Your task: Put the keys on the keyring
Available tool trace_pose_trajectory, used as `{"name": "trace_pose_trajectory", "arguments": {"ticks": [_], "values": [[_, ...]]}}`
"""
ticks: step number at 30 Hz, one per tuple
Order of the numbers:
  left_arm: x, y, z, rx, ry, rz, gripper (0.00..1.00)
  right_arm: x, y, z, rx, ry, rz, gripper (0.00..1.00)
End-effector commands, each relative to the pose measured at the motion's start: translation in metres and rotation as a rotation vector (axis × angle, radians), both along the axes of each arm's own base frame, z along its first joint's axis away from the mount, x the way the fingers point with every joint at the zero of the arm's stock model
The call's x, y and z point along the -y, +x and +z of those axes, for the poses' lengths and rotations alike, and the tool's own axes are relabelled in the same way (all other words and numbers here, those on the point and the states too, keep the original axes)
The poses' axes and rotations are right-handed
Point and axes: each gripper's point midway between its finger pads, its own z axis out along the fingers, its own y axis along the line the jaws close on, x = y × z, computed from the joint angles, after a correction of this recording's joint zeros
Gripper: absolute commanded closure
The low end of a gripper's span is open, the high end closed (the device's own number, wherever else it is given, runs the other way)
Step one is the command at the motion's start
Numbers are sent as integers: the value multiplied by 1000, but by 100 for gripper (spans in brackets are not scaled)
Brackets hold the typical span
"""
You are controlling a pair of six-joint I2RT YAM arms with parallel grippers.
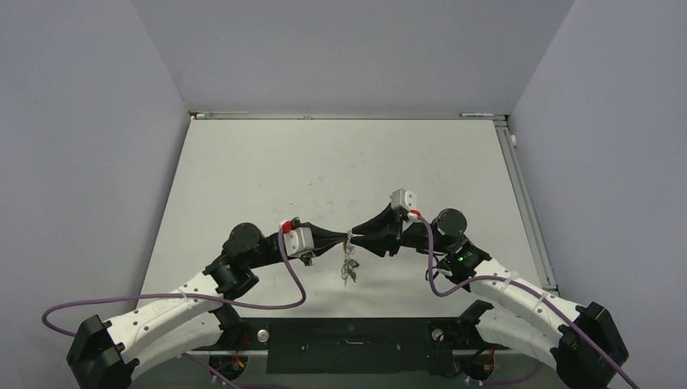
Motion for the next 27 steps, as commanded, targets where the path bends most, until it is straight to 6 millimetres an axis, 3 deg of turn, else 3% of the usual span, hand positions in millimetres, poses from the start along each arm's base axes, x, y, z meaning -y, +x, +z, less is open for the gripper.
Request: {"name": "trace_pose_trajectory", "arguments": {"ticks": [1,9,27], "values": [[-1,-2,29,58,-94,-5,100,-4,-5,20,63,41,44,74],[0,-1,27,52,-88,-6,100,-5,-6,22,73,51,54,95],[2,4,16,55,-23,7,97,3,-6,37,121,68,7,95]]}}
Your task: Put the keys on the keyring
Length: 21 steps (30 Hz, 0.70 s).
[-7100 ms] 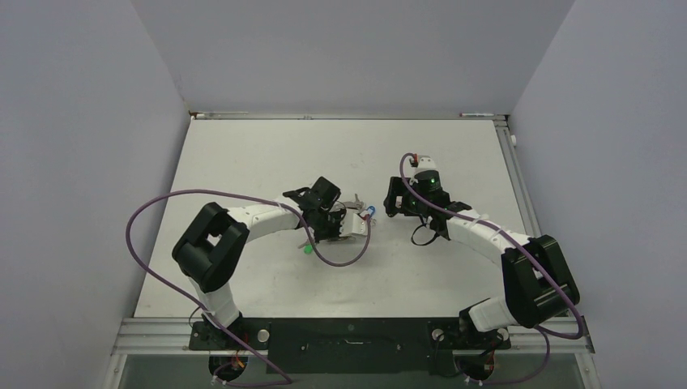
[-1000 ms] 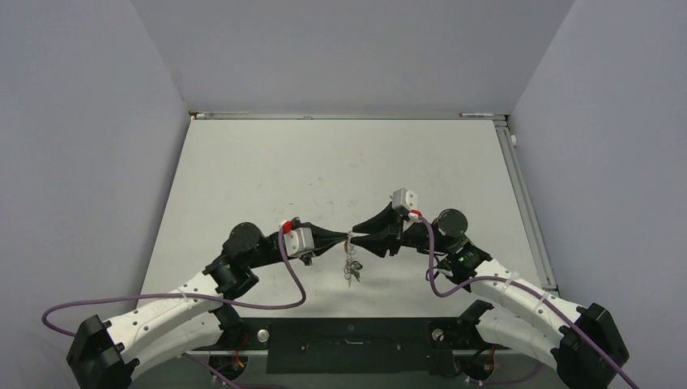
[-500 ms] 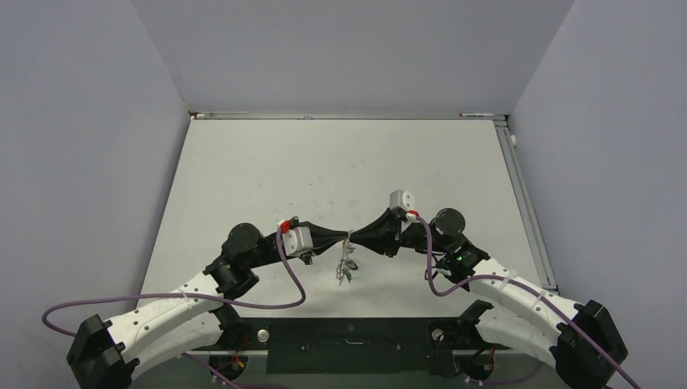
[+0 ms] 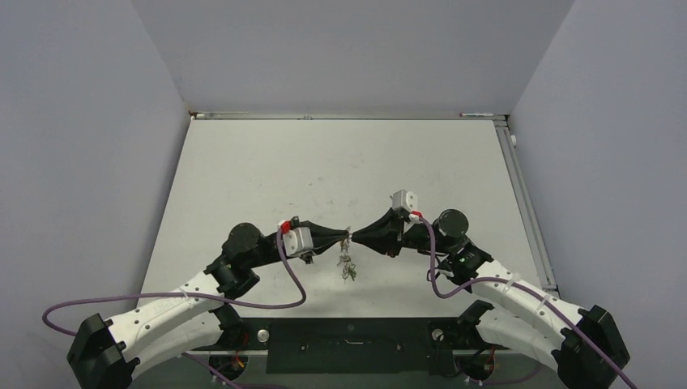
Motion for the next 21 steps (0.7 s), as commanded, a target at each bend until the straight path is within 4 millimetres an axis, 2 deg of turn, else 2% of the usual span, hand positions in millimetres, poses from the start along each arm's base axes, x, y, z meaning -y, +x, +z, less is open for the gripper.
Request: {"name": "trace_pose_trajectory", "arguments": {"ticks": [1,4,8,11,14,21], "values": [[0,4,5,33,26,14,91,2,1,34,124,55,-23,95],[-4,7,1,49,59,40,73,1,4,29,126,22,-45,95],[-11,7,-3,108,145,48,61,-2,4,26,132,-6,-52,95],[-21,11,-7,137,207,64,60,-6,5,21,141,-49,-66,95],[-30,3,-2,156,229,14,60,-12,4,16,163,-101,-83,95],[-35,0,3,89,341,-37,61,-29,0,-4,204,-229,-132,95]]}}
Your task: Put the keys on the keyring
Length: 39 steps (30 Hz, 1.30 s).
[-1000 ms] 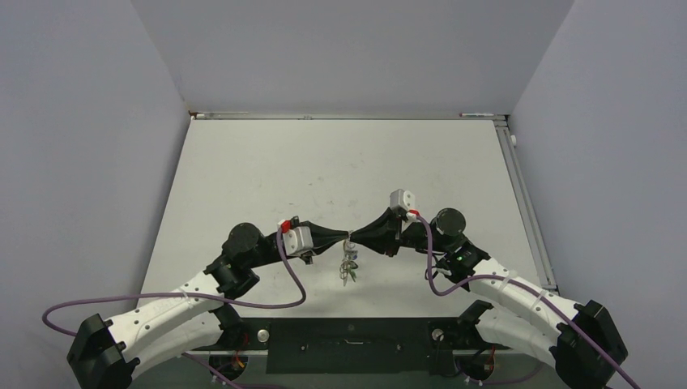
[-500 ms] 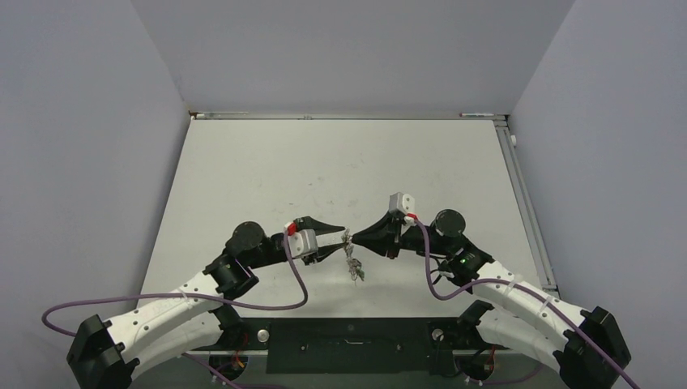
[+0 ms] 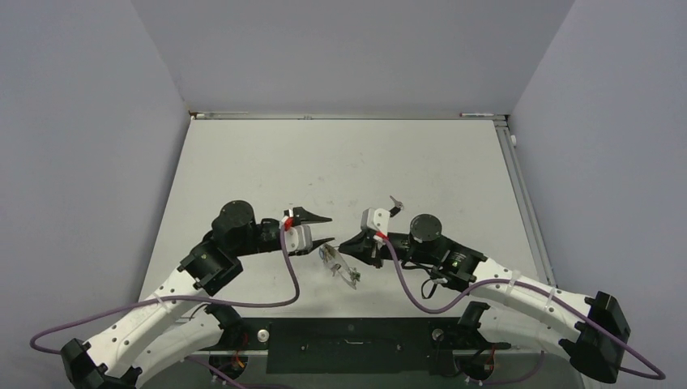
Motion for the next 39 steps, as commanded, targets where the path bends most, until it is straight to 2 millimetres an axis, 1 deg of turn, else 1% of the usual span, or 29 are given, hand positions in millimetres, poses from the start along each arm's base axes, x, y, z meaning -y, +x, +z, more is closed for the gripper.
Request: {"name": "trace_pose_trajectory", "arguments": {"ticks": [1,4,9,14,21,24,29,34,39], "values": [[-2,-13,5,-35,89,-72,61,-6,14,12,108,-28,-82,95],[-5,-17,1,-101,136,-75,62,-5,17,14,115,-25,-107,95],[-12,-14,0,-214,169,14,61,-5,19,15,121,-21,-118,95],[-6,-17,-5,-297,175,22,61,-8,18,12,121,-37,-117,95],[8,-7,-19,-320,195,97,68,-10,14,10,125,-46,-112,95],[11,-8,-24,-319,204,92,69,-10,13,10,125,-49,-111,95],[9,-5,-32,-288,226,100,72,-11,11,9,129,-49,-111,95],[10,-6,-41,-294,257,89,73,-12,10,9,135,-53,-110,95],[12,-5,-46,-301,271,85,73,-12,10,10,142,-54,-120,95]]}}
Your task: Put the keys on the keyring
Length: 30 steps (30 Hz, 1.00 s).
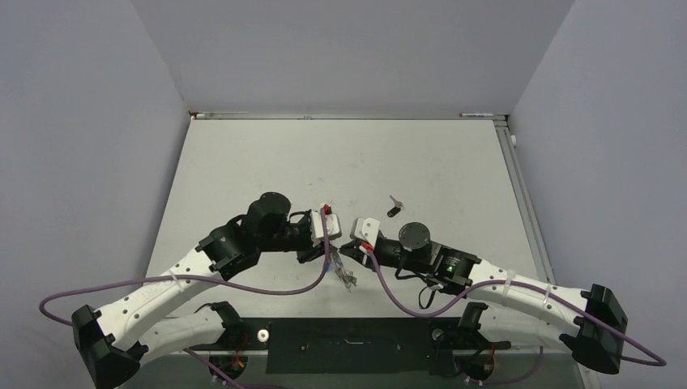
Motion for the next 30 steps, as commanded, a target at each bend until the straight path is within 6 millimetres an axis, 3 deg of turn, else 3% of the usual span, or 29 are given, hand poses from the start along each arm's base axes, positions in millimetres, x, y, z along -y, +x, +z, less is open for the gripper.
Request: {"name": "trace_pose_trajectory", "arguments": {"ticks": [1,14,17,21,26,30], "values": [[6,4,6,31,-21,-7,73,-9,4,41,71,95,-6,95],[8,3,-11,-9,19,-21,80,-11,2,39,77,91,-5,95],[8,3,-15,-10,27,-24,84,-11,1,39,79,90,-2,95],[10,3,-21,-12,41,-41,100,-11,-2,40,83,94,4,95],[13,5,-24,-3,-18,-16,100,-8,1,42,82,121,-25,94],[13,3,-14,4,-159,42,100,0,4,45,64,178,-83,62]]}}
